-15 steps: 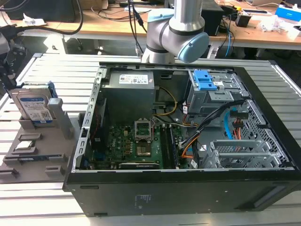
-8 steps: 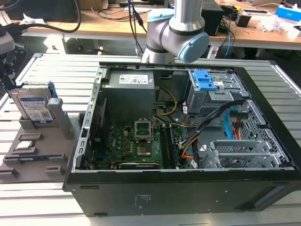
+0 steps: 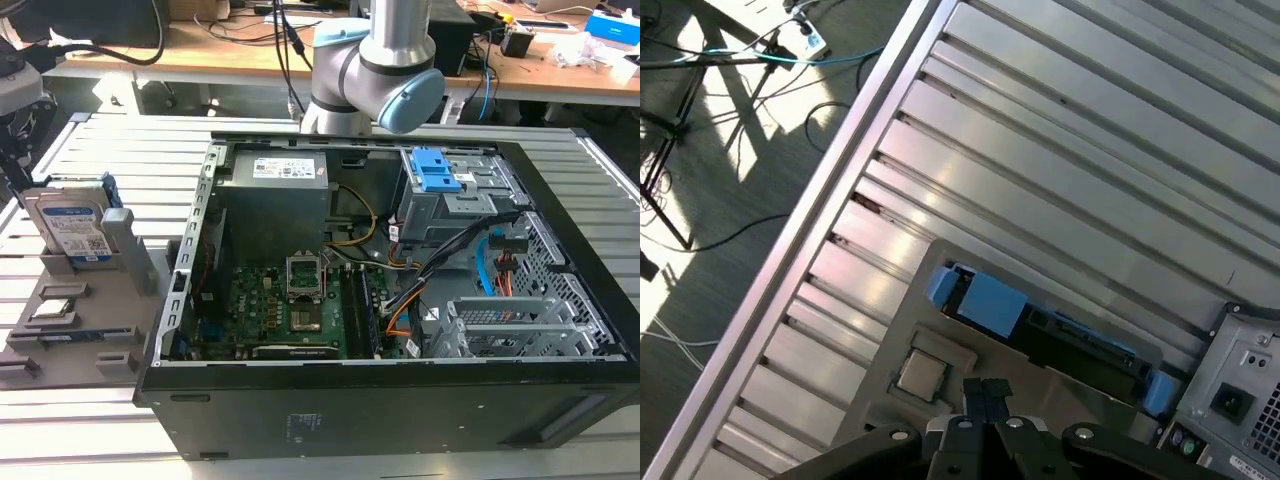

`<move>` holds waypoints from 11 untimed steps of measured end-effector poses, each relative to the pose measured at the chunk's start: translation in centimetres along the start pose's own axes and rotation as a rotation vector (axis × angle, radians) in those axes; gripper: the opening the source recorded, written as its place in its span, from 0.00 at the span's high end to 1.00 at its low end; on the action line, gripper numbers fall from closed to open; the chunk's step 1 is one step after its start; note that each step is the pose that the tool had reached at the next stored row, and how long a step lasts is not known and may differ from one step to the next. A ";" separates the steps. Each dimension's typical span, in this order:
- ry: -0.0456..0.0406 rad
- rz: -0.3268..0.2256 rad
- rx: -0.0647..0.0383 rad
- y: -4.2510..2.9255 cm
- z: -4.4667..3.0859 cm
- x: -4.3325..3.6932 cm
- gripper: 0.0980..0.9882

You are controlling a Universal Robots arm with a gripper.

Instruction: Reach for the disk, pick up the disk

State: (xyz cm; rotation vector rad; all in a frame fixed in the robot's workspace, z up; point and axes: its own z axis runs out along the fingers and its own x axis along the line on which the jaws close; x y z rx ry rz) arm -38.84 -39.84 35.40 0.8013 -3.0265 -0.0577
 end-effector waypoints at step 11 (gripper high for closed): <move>0.0065 -0.171 0.000 0.00 0.00 0.00 0.99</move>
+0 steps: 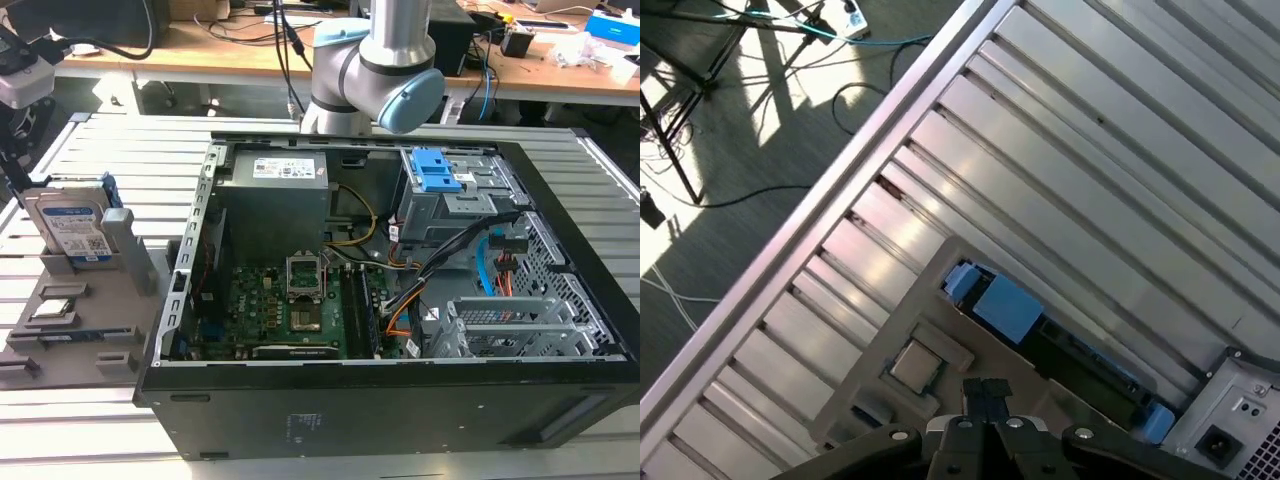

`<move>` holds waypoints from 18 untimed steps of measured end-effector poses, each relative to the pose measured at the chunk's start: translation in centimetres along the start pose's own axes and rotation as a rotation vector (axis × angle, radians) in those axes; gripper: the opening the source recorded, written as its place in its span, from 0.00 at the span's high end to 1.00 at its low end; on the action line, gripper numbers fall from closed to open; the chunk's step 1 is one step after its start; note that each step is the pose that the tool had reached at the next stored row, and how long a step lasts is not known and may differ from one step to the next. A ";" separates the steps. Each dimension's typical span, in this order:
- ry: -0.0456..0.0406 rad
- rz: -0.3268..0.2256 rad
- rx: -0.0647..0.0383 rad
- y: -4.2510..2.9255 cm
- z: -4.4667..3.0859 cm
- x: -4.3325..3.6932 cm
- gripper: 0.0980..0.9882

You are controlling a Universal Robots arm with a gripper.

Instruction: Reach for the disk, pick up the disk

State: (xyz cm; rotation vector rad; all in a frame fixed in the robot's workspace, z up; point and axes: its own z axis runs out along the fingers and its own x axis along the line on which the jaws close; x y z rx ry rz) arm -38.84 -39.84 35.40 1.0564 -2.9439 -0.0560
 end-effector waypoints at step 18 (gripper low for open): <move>0.0118 -0.307 0.000 0.00 0.00 0.00 0.99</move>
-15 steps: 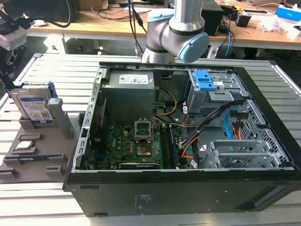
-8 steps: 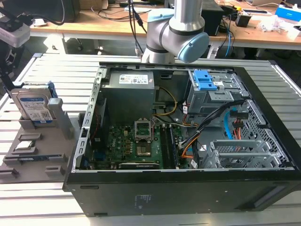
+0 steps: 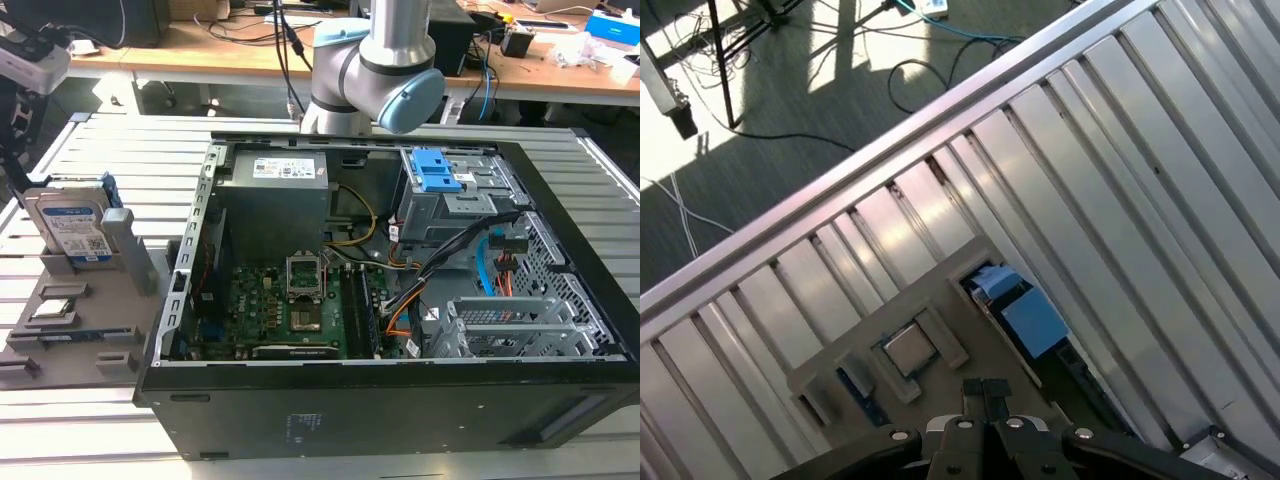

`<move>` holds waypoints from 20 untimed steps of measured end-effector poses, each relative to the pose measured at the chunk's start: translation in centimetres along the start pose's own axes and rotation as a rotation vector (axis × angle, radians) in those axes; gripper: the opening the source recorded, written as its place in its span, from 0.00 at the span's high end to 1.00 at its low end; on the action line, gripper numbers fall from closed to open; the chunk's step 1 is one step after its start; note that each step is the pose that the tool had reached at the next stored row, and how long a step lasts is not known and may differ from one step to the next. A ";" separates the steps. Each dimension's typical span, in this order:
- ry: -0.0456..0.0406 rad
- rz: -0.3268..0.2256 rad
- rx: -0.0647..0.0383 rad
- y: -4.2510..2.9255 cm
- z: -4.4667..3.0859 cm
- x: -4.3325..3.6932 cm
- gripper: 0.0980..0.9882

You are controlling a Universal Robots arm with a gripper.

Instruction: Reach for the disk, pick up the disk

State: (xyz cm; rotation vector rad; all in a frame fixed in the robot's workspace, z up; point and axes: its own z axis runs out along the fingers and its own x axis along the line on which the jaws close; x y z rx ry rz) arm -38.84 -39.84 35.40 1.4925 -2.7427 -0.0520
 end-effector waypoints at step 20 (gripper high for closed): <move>0.0127 -0.332 0.000 -0.01 0.00 -0.01 0.99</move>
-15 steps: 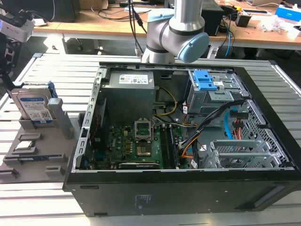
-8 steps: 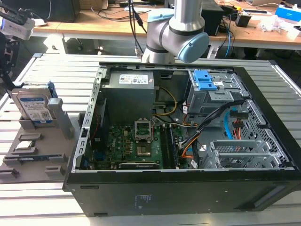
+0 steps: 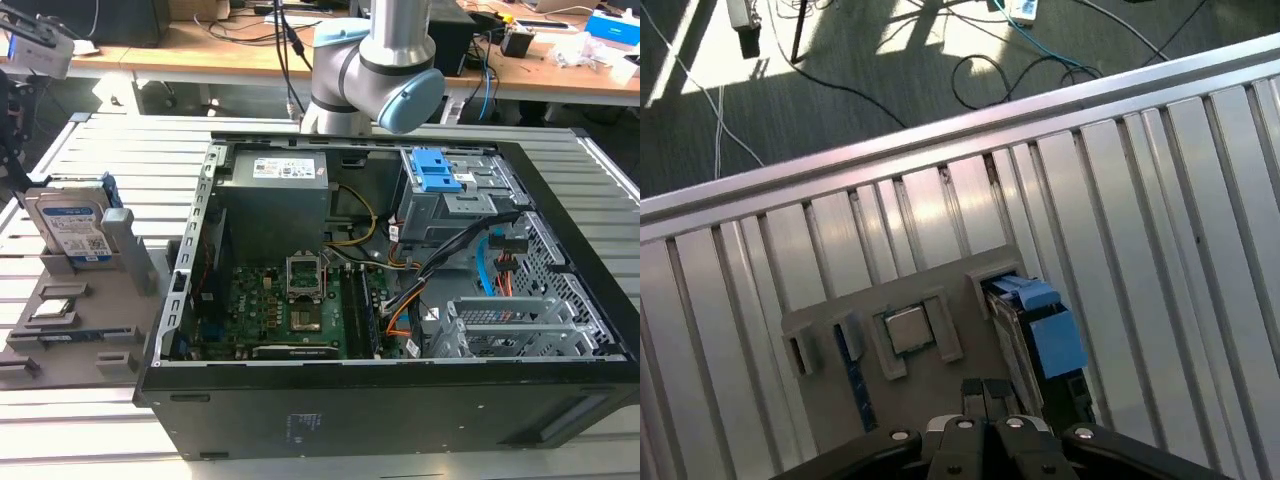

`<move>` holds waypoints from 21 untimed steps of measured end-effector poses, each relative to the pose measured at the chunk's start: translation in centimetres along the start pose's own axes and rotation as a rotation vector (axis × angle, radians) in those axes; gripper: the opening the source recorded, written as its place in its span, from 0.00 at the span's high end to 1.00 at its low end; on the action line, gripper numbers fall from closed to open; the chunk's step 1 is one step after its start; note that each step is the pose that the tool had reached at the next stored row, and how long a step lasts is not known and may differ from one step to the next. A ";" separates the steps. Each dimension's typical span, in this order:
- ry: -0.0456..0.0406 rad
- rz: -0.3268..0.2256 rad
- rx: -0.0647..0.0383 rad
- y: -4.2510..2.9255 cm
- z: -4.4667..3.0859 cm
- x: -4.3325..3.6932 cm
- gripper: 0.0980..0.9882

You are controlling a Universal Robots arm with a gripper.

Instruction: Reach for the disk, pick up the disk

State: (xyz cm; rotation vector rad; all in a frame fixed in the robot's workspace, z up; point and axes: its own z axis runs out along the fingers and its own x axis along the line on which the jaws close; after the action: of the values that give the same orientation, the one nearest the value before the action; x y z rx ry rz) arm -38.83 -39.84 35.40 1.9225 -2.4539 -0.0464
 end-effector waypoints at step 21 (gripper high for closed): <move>0.0108 -0.282 0.000 -0.03 0.00 -0.01 0.99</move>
State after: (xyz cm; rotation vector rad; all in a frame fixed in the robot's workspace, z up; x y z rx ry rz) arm -38.80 -39.84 35.40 2.2460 -2.1562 -0.0407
